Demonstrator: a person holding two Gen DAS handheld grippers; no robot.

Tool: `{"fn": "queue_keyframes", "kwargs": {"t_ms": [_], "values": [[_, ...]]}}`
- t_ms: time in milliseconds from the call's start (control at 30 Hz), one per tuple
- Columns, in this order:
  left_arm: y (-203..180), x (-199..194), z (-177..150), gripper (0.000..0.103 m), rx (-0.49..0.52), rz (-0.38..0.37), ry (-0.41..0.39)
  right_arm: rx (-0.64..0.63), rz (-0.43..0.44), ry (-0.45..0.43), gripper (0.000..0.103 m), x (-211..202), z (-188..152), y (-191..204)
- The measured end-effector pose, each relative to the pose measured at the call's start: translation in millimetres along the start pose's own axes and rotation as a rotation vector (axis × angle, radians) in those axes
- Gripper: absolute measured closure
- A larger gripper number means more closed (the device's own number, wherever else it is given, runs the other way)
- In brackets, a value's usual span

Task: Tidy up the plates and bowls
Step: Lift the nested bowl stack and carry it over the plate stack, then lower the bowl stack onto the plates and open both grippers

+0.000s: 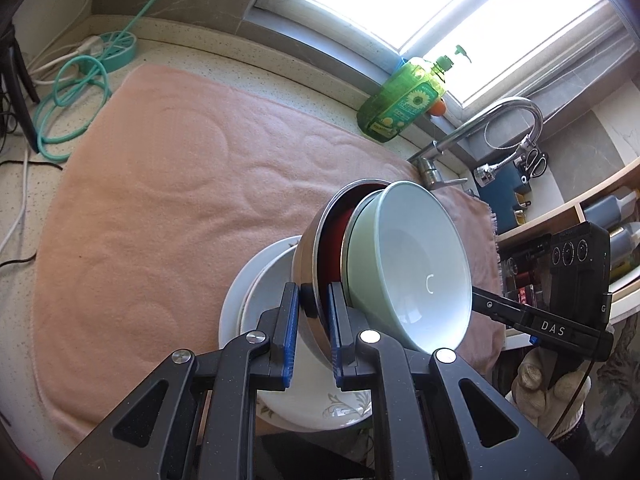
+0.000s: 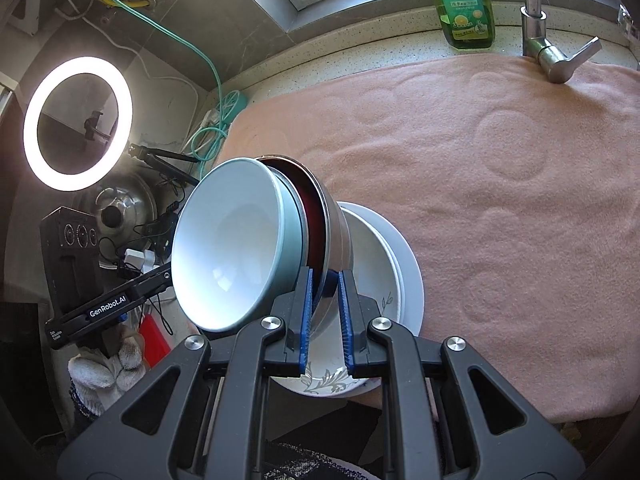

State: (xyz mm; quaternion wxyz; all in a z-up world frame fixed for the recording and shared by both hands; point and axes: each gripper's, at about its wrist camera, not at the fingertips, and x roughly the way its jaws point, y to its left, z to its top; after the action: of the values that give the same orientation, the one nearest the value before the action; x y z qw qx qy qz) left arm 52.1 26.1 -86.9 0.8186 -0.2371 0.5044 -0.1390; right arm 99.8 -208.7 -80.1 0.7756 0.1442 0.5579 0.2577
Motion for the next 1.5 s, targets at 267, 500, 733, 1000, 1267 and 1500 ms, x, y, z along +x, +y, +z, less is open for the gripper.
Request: {"fn": "queue_keyframes", "kwargs": {"t_ms": [267,500,733,1000,1267,1500], "values": [[-1.0,3.8,-12.5,0.092,-0.001,0.002,0.024,0.023,0.002,0.026,0.089,3.9,-15.6,-6.8],[1.9,7.3,-18.9,0.092,0.001,0.004,0.039,0.033,-0.002,0.038,0.089,7.6,-21.3,-7.8],[2.4,11.0,-21.4,0.092,0.007,0.010,0.054,0.033,-0.005,0.043,0.089,11.1,-23.3,-6.1],[2.5,12.6,-23.0,0.092,0.017,0.020,0.060,0.010,-0.015,0.042,0.089,12.6,-26.8,-3.3],[4.2,15.8,-24.8,0.092,0.020,0.027,0.071,-0.017,-0.024,0.040,0.087,13.5,-30.2,0.5],[3.1,13.1,-24.7,0.092,0.039,0.046,0.054,-0.048,-0.047,0.025,0.087,11.4,-31.7,5.0]]}}
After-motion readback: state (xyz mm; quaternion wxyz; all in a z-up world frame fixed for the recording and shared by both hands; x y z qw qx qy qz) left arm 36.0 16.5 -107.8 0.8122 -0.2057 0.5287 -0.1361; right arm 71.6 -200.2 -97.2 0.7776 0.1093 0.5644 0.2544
